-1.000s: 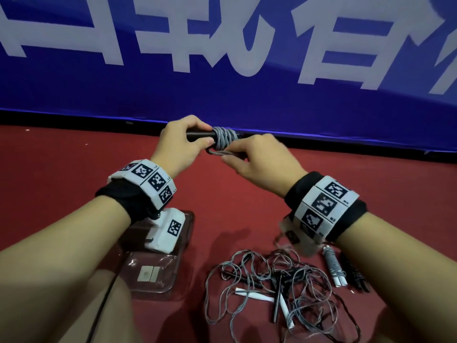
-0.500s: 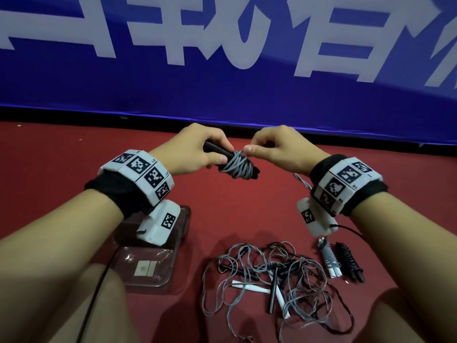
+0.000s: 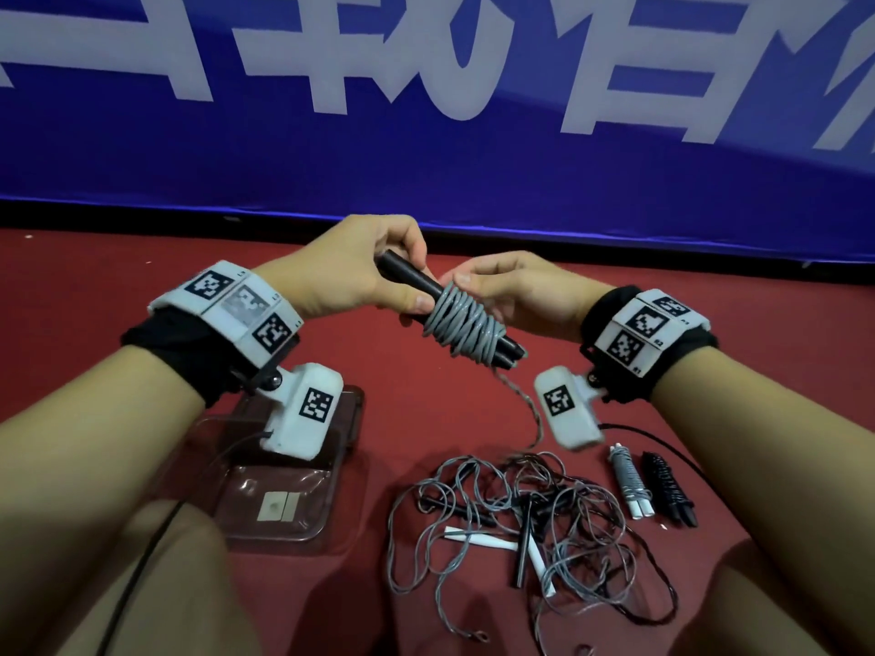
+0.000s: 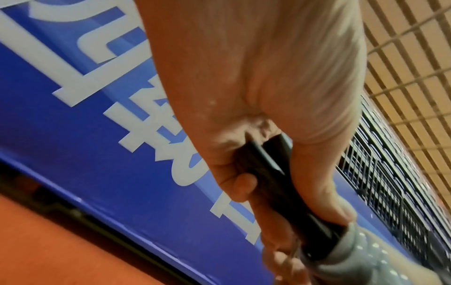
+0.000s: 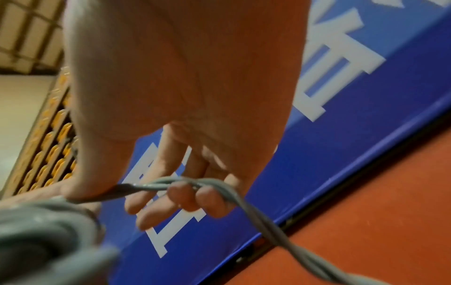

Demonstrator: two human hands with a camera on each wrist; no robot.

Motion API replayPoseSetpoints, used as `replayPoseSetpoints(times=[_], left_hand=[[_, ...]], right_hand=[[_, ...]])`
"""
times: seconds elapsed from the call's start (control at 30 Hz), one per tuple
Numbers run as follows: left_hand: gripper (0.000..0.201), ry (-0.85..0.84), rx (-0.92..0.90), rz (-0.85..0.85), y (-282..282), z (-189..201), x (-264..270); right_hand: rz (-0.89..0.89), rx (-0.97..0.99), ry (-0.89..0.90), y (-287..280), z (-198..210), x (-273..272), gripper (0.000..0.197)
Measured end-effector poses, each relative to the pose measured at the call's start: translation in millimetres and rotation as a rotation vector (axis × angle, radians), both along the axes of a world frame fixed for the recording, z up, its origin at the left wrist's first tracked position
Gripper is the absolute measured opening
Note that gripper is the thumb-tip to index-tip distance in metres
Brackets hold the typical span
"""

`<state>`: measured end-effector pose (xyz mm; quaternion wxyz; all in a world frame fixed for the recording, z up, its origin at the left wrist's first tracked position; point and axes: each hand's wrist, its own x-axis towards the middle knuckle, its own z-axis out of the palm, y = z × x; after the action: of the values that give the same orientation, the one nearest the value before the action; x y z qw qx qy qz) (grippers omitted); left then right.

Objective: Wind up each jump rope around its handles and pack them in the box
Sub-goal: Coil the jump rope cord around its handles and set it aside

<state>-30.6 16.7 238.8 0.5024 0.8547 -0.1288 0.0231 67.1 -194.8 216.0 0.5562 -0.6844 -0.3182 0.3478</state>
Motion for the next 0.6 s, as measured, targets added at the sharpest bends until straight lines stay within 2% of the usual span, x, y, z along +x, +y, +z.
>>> replayPoseSetpoints(times=[0.1,0.2,0.37,0.47,0.53,0.6], left_hand=[[0.041,0.011,-0.118,-0.02,5.2,0.9,-3.4],[0.04,0.007,-0.156,-0.021,9.8,3.7,-5.3],[0.035,-0.122,0.036,0.124,9.2,-9.1,0.9],[0.035,-0.22,0.098,0.257,11.1,-22.0,10.0],[0.045,-0.241,0.073,0.402,7.0,-30.1,19.7],[0.04,-0.109,-0.104,0.501,-6.5,-31.6,24.5]], right_hand=[[0.197,0.002,0.36,10.6,-2.3,-15.4,0.055],[0.285,0.016,0.521,16.0,-3.7,-15.9,0.055],[0.15,0.009,0.48,16.7,-7.0,-8.2,0.045],[0.001,0.051,0.436,18.3,-4.6,-10.7,0.039],[-0.12,0.123,0.38,25.0,-6.7,-6.8,0.036],[-0.282,0.165,0.206,31.7,-11.0,-1.5,0.03]])
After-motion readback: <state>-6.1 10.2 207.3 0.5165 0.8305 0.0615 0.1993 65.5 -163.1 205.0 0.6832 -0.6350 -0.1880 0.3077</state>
